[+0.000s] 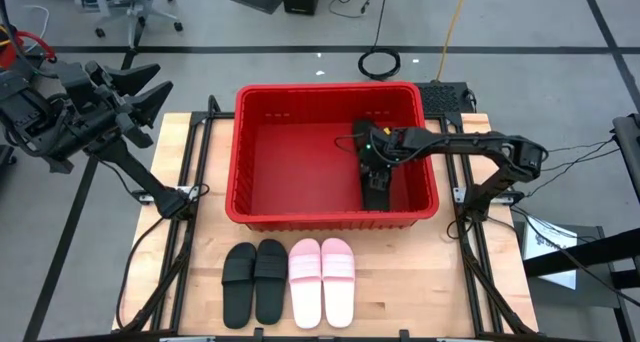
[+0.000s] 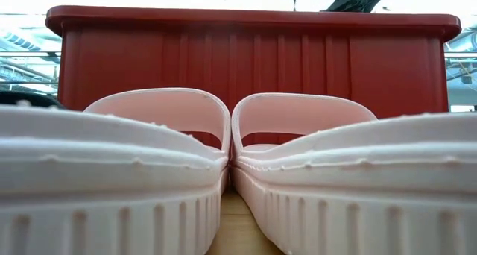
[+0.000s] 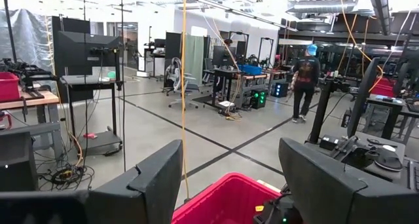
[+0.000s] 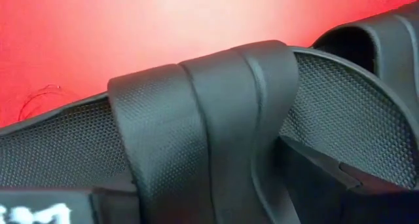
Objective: Pick and place slides into bin
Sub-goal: Put the black slipper into the red container
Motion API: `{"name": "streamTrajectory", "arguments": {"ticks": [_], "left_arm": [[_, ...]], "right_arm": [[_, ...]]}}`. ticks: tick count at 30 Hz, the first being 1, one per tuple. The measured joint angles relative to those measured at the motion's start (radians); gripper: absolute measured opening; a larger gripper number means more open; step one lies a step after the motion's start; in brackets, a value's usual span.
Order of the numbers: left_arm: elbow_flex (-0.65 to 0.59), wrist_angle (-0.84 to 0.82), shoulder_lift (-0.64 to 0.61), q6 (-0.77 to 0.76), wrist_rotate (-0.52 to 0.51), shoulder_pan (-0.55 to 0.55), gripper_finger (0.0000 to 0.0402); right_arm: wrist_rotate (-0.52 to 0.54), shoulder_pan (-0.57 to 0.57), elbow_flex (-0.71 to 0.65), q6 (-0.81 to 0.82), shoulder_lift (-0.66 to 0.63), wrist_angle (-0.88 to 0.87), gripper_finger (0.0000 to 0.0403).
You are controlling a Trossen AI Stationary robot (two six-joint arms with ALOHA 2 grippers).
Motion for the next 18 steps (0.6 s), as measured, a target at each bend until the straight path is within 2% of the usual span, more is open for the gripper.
{"name": "streamTrajectory", "arguments": {"ticks": [9,13,18], "left_arm": [[0.000,0.000,0.000,0.001,0.000,0.000,0.0255],[0.000,0.000,0.000,0.010,0.000,0.000,0.0255],[0.000,0.000,0.000,0.018,-0.001,0.000,0.0255]], "right_arm": [[-0.040,-0.008,0.007,-0.032,-0.014,-0.019,0.0232],[-0.024,-0.007,0.007,-0.040,-0.016,-0.014,0.0235],[-0.033,-0.007,0.007,-0.037,-0.016,-0.006,0.0274]]}}
